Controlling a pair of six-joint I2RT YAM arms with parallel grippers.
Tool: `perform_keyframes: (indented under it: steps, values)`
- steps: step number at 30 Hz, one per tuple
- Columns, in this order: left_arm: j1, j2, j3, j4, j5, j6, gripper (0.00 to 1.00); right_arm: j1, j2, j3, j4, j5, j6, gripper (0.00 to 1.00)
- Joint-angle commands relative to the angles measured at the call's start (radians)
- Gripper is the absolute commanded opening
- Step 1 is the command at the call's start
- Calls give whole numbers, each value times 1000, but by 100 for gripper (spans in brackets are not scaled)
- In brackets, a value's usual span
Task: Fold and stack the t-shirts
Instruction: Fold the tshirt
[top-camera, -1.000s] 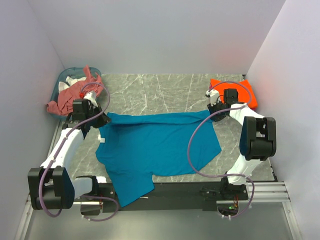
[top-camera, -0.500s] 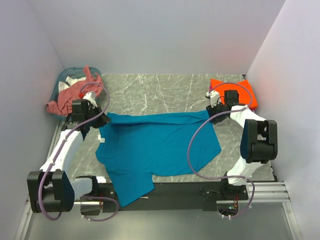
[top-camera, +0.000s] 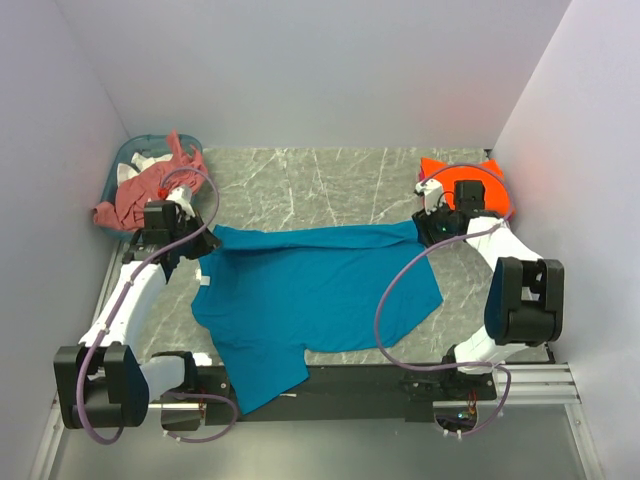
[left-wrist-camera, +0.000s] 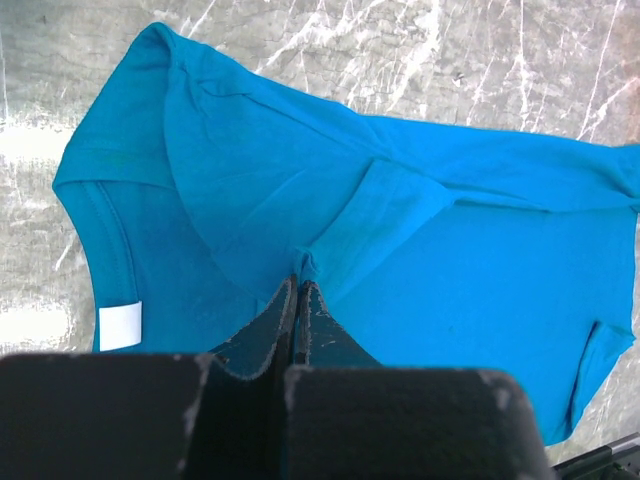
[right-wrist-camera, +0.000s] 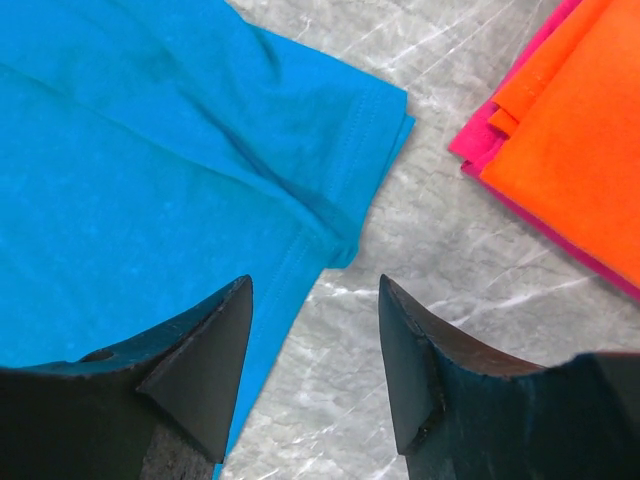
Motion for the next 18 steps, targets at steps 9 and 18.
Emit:
perform_keyframes:
  steps: [9,18]
  values:
    - [-3,-34,-22,13,28,21,0,-8,152,161,-65,-61,87,39]
    - [-3,-26,-25,19,32,24,0,1,275,279,-98,-44,147,27]
